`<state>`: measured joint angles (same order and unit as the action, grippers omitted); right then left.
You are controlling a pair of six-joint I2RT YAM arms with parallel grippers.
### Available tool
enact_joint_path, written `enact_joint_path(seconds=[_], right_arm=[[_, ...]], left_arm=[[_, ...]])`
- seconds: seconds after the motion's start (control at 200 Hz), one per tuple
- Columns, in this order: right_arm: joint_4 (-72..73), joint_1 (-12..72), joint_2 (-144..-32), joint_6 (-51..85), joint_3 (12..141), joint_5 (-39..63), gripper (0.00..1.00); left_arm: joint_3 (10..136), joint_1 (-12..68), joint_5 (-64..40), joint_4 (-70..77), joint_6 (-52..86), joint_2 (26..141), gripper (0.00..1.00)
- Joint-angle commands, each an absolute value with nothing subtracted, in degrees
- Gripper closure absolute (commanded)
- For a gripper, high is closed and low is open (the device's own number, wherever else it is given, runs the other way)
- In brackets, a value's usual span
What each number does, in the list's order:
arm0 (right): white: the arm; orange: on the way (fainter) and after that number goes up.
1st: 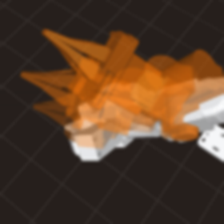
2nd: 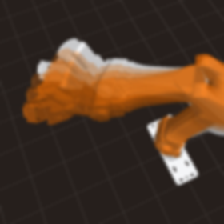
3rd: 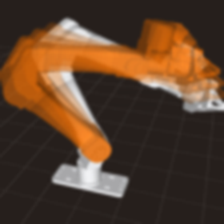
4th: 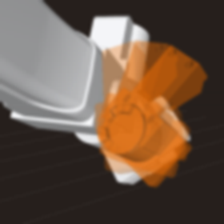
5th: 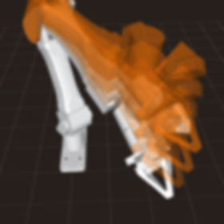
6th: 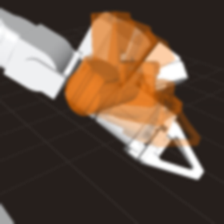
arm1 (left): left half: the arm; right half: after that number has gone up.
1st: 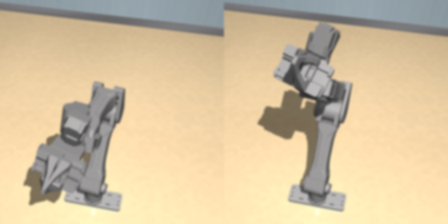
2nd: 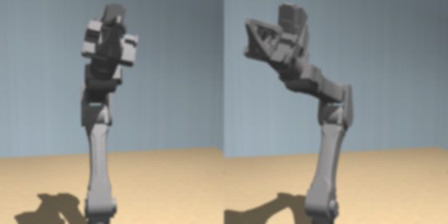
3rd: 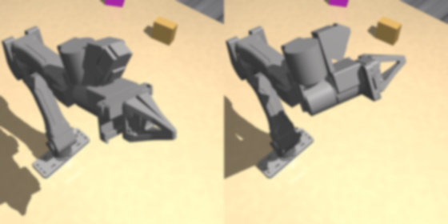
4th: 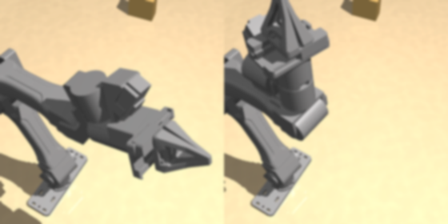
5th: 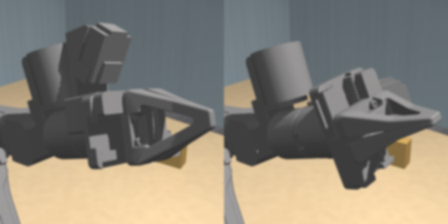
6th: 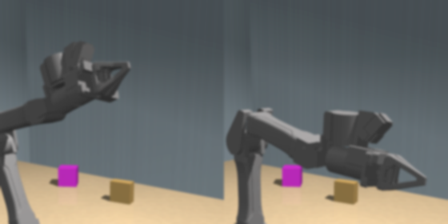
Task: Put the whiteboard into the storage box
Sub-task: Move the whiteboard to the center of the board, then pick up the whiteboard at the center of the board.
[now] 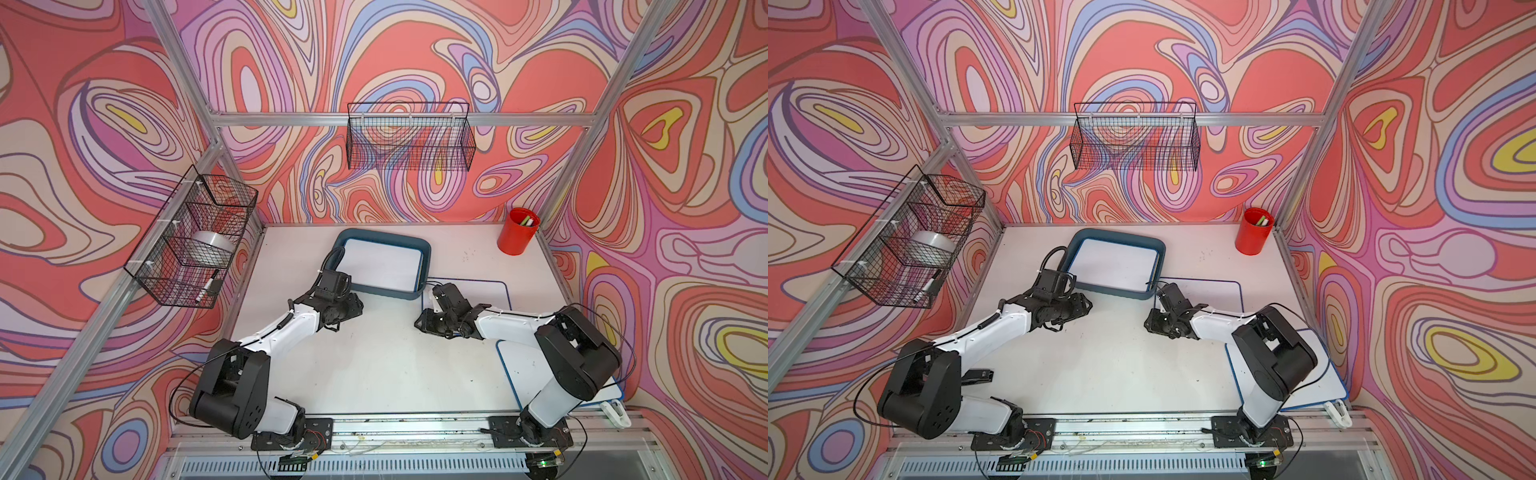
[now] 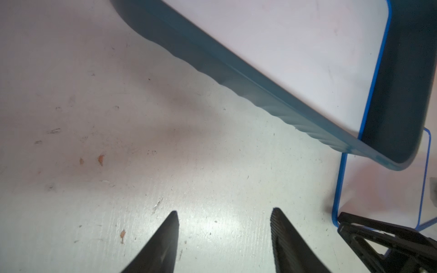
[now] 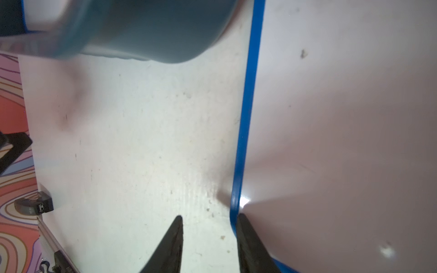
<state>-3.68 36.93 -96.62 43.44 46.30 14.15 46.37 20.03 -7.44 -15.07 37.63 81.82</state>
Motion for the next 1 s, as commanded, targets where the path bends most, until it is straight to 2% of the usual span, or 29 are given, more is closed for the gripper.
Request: enact_joint_path(seconds=[0.0, 0.19, 0.386, 0.466, 0.751, 0.841, 0.992], right_arm=[[-7.70, 40.98, -101.21, 46.76, 44.27, 19.07, 0.61], [-12.28, 41.13, -98.53, 43.13, 46.85, 15.56, 0.61], [-20.32, 40.49, -89.34, 39.84, 49.02, 8.59, 0.61], [-22.89, 37.41, -85.65, 38.36, 48.67, 6.75, 0.61], [-23.56, 10.45, -76.04, 33.15, 43.48, 9.32, 0.59], [-22.30, 1.51, -76.05, 31.54, 42.82, 11.58, 0.59], [-19.59, -8.21, -79.95, 29.40, 42.64, 13.36, 0.59]], left_arm=[[45.48, 21.10, -7.60, -12.39, 39.45, 81.77, 0.42], [45.66, 22.96, -7.80, -11.83, 39.77, 83.90, 0.42], [45.59, 23.03, -9.34, -10.54, 39.99, 85.85, 0.42], [45.85, 23.49, -11.46, -8.81, 40.25, 87.68, 0.42], [50.33, 30.76, -12.26, -6.44, 38.92, 95.75, 0.42], [51.76, 32.78, -12.08, -5.65, 38.63, 97.99, 0.42], [55.84, 35.69, -10.35, -6.27, 37.03, 102.12, 0.42]])
